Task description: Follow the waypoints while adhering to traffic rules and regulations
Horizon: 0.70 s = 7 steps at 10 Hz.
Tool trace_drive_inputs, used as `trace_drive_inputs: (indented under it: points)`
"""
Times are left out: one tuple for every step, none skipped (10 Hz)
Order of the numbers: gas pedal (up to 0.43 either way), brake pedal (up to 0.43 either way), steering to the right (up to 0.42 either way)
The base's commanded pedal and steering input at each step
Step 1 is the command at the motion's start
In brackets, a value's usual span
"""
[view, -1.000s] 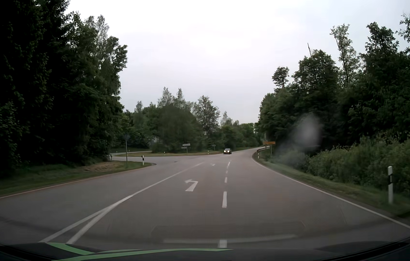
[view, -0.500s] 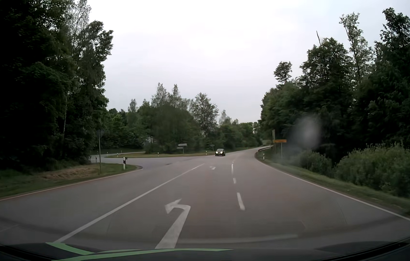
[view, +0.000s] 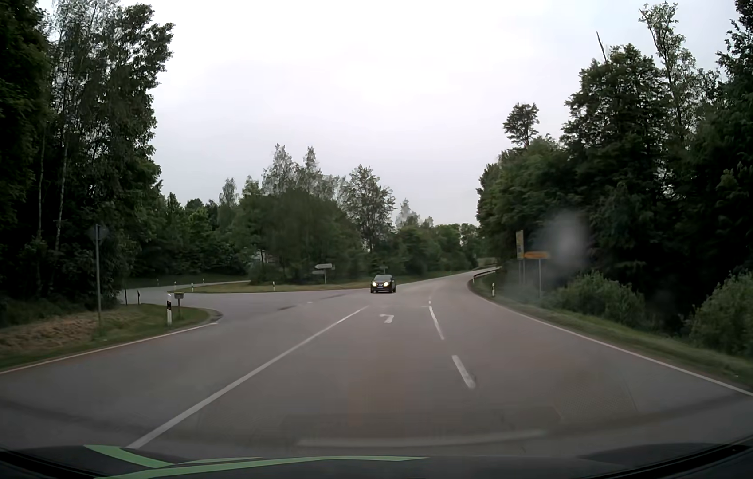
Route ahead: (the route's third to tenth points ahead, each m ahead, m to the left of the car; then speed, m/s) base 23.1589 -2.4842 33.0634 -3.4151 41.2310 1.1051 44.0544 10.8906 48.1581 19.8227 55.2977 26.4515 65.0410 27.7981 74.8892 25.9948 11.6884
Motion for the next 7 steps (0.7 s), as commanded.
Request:
trace_drive_inputs:
  points:
    - [0.000, 0.232, 0.016]
    - [0.000, 0.232, 0.017]
    - [0.000, 0.232, 0.018]
    - [0.000, 0.232, 0.018]
    - [0.000, 0.238, 0.018]
    - [0.000, 0.232, 0.018]
    - [0.000, 0.232, 0.018]
